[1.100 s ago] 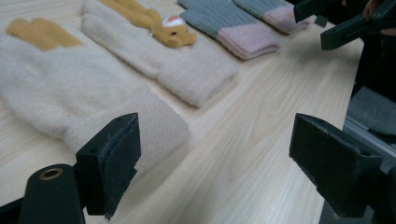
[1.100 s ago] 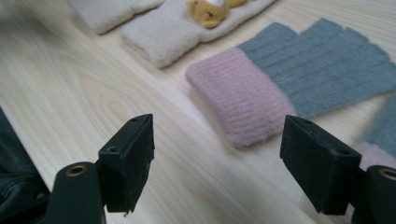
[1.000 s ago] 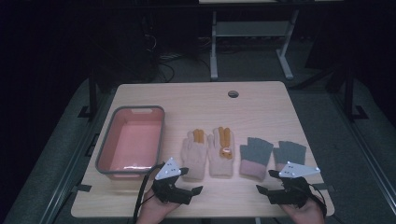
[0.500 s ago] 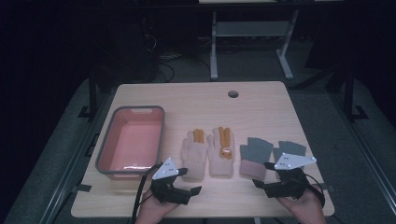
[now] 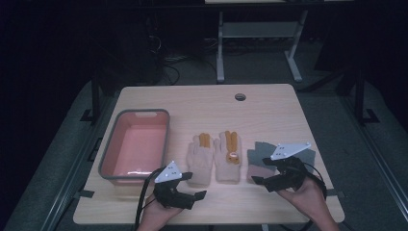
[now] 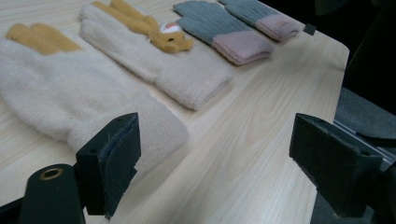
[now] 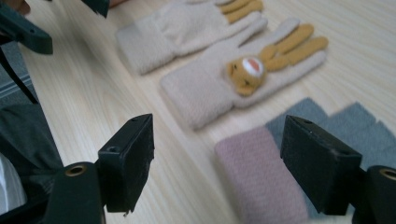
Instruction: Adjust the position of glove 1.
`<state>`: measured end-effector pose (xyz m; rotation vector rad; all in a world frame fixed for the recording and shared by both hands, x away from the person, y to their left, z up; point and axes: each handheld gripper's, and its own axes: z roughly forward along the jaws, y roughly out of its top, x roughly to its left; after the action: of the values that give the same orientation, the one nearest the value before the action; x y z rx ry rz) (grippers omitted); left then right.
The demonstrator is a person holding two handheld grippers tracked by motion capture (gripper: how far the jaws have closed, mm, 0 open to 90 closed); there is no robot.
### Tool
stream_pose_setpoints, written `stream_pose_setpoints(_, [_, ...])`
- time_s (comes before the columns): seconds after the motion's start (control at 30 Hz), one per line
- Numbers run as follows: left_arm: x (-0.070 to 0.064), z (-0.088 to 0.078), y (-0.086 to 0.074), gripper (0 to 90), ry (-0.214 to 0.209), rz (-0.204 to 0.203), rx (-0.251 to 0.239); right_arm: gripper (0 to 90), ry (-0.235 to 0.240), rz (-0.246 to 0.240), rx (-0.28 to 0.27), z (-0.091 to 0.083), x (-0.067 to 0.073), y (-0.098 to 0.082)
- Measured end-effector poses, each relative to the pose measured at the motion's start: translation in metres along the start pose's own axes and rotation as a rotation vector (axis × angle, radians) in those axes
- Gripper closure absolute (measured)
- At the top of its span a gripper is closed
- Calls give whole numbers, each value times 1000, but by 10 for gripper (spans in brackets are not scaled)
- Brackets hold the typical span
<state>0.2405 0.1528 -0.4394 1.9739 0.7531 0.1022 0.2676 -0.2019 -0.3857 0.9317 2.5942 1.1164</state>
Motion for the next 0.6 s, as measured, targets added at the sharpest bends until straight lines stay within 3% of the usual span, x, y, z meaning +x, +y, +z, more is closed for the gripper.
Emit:
stream_pose_setpoints(0.27, [1, 1, 0, 168, 3, 10, 6, 256, 8, -25, 24, 6, -5, 18])
stream_pose_setpoints(0.6, [1, 2, 0, 168, 10, 11, 2, 256, 33, -62, 69, 30, -9, 48])
